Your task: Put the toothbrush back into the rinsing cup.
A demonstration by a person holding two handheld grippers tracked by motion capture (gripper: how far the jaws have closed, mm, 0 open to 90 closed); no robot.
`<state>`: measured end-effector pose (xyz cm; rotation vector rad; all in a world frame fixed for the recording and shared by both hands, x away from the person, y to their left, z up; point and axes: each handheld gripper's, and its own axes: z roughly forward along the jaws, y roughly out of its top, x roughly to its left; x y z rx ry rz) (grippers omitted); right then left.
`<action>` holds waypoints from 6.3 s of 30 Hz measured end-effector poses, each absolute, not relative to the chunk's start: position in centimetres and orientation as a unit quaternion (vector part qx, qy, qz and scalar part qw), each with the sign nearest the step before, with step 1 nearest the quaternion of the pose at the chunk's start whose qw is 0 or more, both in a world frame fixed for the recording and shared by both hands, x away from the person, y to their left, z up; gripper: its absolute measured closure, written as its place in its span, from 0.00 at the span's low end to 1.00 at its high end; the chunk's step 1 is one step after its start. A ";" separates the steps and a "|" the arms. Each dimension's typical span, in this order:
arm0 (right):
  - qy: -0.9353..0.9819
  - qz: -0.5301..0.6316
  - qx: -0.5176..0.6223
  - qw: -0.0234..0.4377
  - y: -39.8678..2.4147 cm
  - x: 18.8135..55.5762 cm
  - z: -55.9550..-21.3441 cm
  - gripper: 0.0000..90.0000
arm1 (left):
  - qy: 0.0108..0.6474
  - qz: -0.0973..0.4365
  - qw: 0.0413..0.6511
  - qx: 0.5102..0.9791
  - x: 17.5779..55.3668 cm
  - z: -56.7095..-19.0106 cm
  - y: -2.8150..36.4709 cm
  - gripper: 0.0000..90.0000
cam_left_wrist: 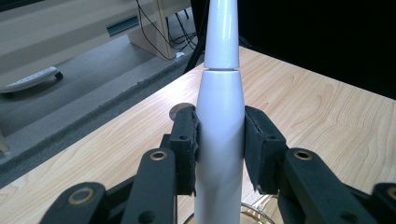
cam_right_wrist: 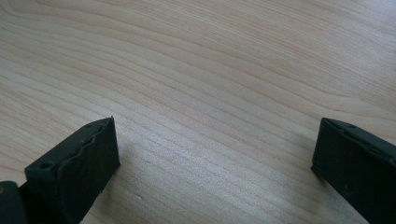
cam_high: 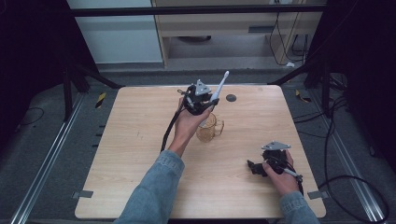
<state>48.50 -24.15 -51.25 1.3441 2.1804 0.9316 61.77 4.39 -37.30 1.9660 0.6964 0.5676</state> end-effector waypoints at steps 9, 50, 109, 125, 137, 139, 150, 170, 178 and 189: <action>0.783 0.333 0.483 0.207 -24.2 48.5 -51.2 0.01 | 0.284 0.229 0.467 0.806 61.7 -38.3 4.3 0.74; 0.782 0.334 0.484 0.205 -24.1 48.5 -51.2 0.01 | 0.280 0.226 0.448 0.819 61.3 -40.4 4.6 0.74; 0.783 0.334 0.483 0.207 -24.1 48.5 -51.3 0.01 | 0.308 0.206 0.434 0.821 61.0 -41.6 5.2 0.74; 0.783 0.334 0.483 0.207 -24.1 48.5 -51.3 0.01 | 0.325 0.193 0.433 0.818 61.7 -41.5 5.1 0.73; 0.782 0.335 0.484 0.205 -24.1 48.5 -51.2 0.01 | 0.326 0.193 0.435 0.816 61.7 -41.4 5.1 0.71; 0.782 0.335 0.484 0.205 -24.1 48.5 -51.2 0.01 | 0.326 0.193 0.436 0.816 61.7 -41.4 5.1 0.71; 0.783 0.334 0.483 0.206 -24.1 48.5 -51.2 0.01 | 0.322 0.196 0.437 0.816 61.5 -41.3 5.1 0.68; 0.783 0.334 0.483 0.205 -24.1 48.5 -51.2 0.01 | 0.318 0.215 0.427 0.819 61.0 -40.9 5.0 0.51; 0.782 0.335 0.484 0.205 -24.1 48.5 -51.2 0.01 | 0.310 0.221 0.423 0.822 60.4 -40.5 5.2 0.35; 0.783 0.334 0.483 0.205 -24.1 48.5 -51.2 0.01 | 0.302 0.232 0.417 0.826 59.3 -39.5 5.3 0.09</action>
